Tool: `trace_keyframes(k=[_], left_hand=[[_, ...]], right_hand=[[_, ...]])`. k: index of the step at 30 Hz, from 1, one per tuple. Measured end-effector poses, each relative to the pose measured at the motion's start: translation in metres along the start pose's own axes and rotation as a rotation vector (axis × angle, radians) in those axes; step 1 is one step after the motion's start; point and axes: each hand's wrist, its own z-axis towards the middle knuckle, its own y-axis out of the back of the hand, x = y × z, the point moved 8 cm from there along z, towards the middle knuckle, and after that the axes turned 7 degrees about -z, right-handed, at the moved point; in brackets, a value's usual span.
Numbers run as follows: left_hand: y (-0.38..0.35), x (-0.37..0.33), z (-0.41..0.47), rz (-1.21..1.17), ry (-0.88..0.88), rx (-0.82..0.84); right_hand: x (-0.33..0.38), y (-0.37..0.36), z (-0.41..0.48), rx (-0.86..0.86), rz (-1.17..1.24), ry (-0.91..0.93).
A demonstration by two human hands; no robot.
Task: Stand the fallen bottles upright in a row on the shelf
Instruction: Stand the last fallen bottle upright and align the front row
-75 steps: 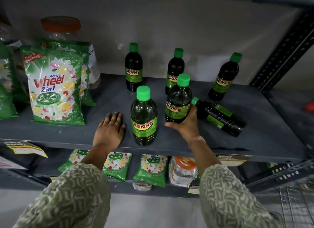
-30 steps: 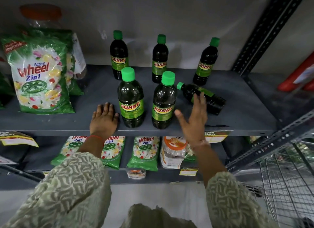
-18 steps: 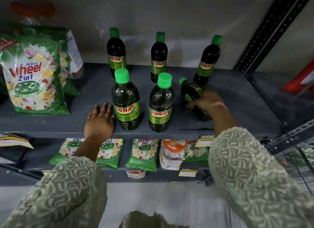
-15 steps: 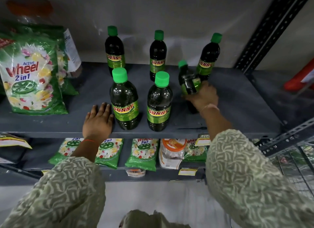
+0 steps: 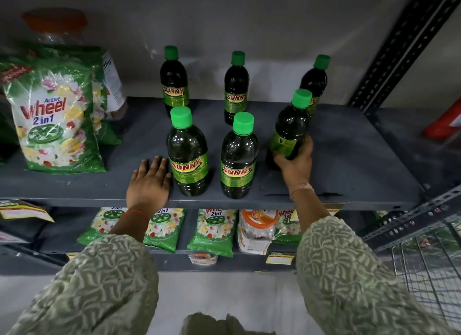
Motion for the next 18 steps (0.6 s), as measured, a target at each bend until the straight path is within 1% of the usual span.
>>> trace_keyframes(k=[1,4,5,7,10,14,15,16,17,18], left_hand=[[0.0,0.0,0.0,0.001,0.003,0.001],[0.0,0.001,0.0,0.014,0.004,0.002],[0.0,0.0,-0.001,0.015,0.004,0.003],[0.0,-0.001,-0.001,0.017,-0.002,0.002],[0.002,-0.005,-0.003,0.013,-0.026,-0.006],[0.003,-0.007,0.004,0.025,-0.029,0.0],[0.002,-0.005,0.004,0.023,-0.023,0.005],[0.001,-0.004,0.004,0.023,-0.017,0.011],[-0.001,-0.002,0.002,0.027,-0.015,0.015],[-0.002,-0.001,0.001,0.032,-0.014,0.018]], right_hand=[[-0.001,0.0,-0.001,0.005,-0.01,0.008],[-0.001,-0.001,0.0,-0.071,-0.232,0.017],[-0.001,-0.001,0.0,-0.082,-0.248,0.023],[-0.004,0.001,0.001,-0.048,-0.158,0.028],[-0.011,0.008,0.001,0.101,-0.104,-0.046],[-0.013,0.002,0.01,0.446,-0.12,-0.076],[-0.014,-0.001,0.01,0.507,-0.134,-0.086],[-0.013,-0.003,0.009,0.541,-0.143,-0.085],[-0.012,-0.005,0.01,0.538,-0.145,-0.067],[-0.01,-0.006,0.009,0.486,-0.175,-0.042]])
